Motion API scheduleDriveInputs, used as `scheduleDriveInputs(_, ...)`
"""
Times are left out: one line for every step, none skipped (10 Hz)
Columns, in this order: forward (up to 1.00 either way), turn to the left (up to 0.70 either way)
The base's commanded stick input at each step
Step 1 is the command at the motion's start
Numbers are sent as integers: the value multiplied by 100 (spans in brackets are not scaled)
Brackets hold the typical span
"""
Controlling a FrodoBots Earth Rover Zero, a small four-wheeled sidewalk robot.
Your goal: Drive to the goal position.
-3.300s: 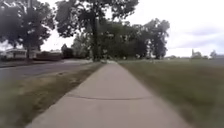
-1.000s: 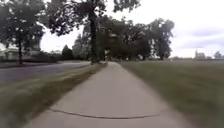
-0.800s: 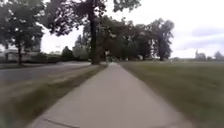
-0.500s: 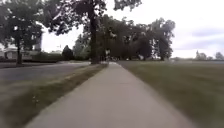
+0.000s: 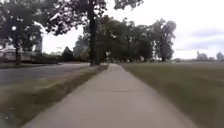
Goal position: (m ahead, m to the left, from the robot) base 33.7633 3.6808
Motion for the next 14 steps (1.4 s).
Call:
scheduleDriveInputs(100,0)
scheduleDriveInputs(100,0)
scheduleDriveInputs(100,0)
scheduleDriveInputs(100,0)
scheduleDriveInputs(100,0)
scheduleDriveInputs(100,0)
scheduleDriveInputs(100,0)
scheduleDriveInputs(100,0)
scheduleDriveInputs(100,0)
scheduleDriveInputs(100,0)
scheduleDriveInputs(100,0)
scheduleDriveInputs(100,0)
scheduleDriveInputs(100,0)
scheduleDriveInputs(100,0)
